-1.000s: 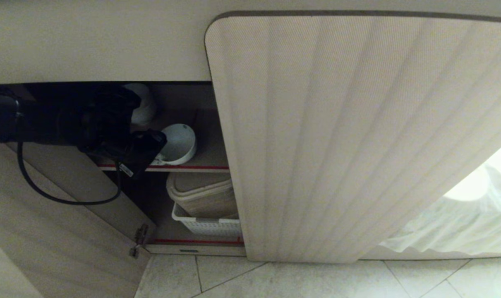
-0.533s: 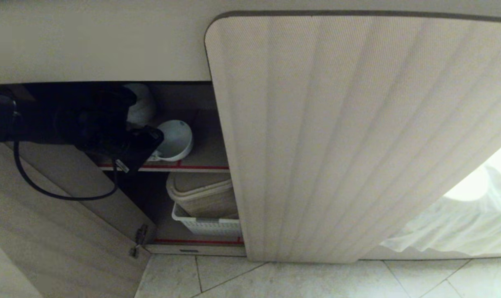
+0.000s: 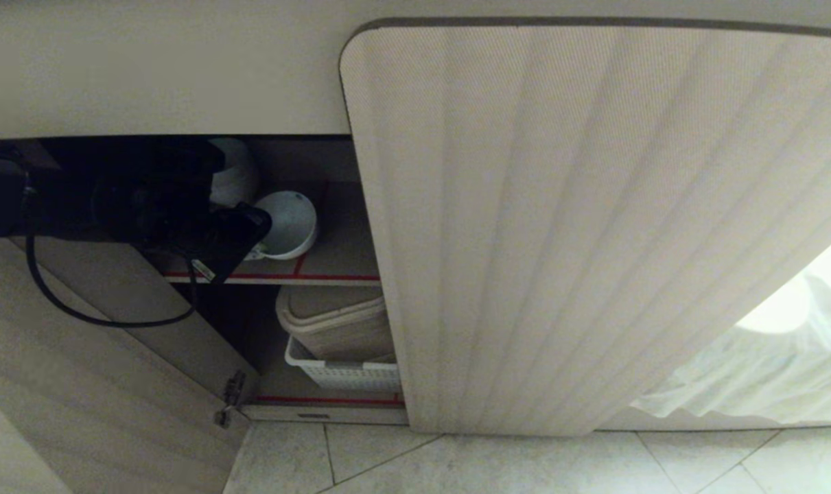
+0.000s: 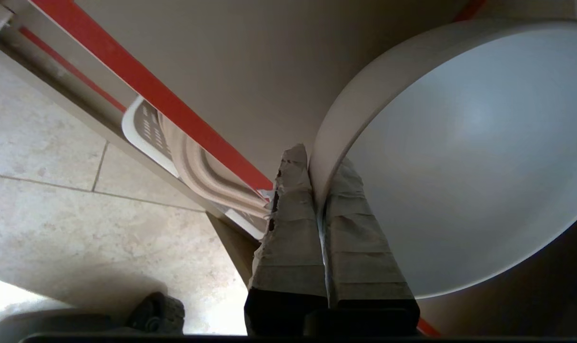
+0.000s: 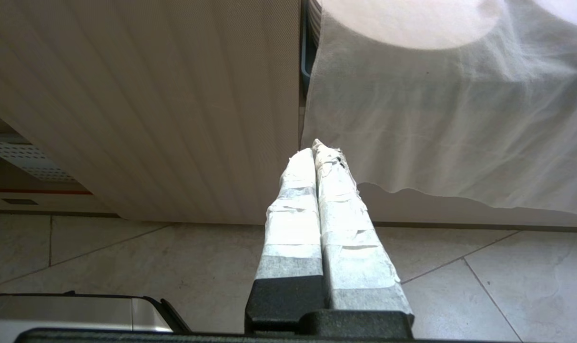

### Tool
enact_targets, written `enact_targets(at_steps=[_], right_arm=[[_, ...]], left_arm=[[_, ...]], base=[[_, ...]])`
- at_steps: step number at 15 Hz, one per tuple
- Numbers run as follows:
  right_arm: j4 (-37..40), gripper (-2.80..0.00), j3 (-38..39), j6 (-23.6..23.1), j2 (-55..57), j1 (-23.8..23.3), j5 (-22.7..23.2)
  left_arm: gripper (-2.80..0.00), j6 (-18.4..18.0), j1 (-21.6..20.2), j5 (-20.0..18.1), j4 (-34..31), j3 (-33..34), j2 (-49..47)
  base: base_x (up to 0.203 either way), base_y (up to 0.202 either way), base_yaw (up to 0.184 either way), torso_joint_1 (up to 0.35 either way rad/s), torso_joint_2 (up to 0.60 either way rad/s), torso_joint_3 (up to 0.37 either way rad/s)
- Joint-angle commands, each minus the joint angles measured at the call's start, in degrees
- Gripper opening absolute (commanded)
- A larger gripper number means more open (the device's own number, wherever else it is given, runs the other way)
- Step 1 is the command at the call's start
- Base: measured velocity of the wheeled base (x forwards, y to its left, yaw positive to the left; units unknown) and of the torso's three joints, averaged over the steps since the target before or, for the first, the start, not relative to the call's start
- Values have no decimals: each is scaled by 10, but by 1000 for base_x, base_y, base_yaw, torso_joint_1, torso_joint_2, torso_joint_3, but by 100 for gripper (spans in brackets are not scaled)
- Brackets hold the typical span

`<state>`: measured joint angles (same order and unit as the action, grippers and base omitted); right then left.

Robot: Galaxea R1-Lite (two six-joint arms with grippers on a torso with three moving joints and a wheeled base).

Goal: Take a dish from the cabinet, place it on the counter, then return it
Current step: Put it back into the cabinet

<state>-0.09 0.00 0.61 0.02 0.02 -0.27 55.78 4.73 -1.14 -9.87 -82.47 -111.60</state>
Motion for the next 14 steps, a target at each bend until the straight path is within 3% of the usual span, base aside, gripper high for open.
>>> enact_targets(at_steps=[1, 9, 14], right_arm=[[0, -280, 0, 0, 0, 0, 0], [0, -280, 0, 0, 0, 1, 0], [0, -280, 0, 0, 0, 1, 0]], left_arm=[[-280, 3, 0, -19, -2, -2, 1], [-280, 1, -1, -109, -77, -11, 1], [-280, -6, -1, -117, -128, -21, -3]], base=[[0, 0, 0, 0, 0, 0], [0, 0, 0, 0, 0, 0], [0, 0, 0, 0, 0, 0]])
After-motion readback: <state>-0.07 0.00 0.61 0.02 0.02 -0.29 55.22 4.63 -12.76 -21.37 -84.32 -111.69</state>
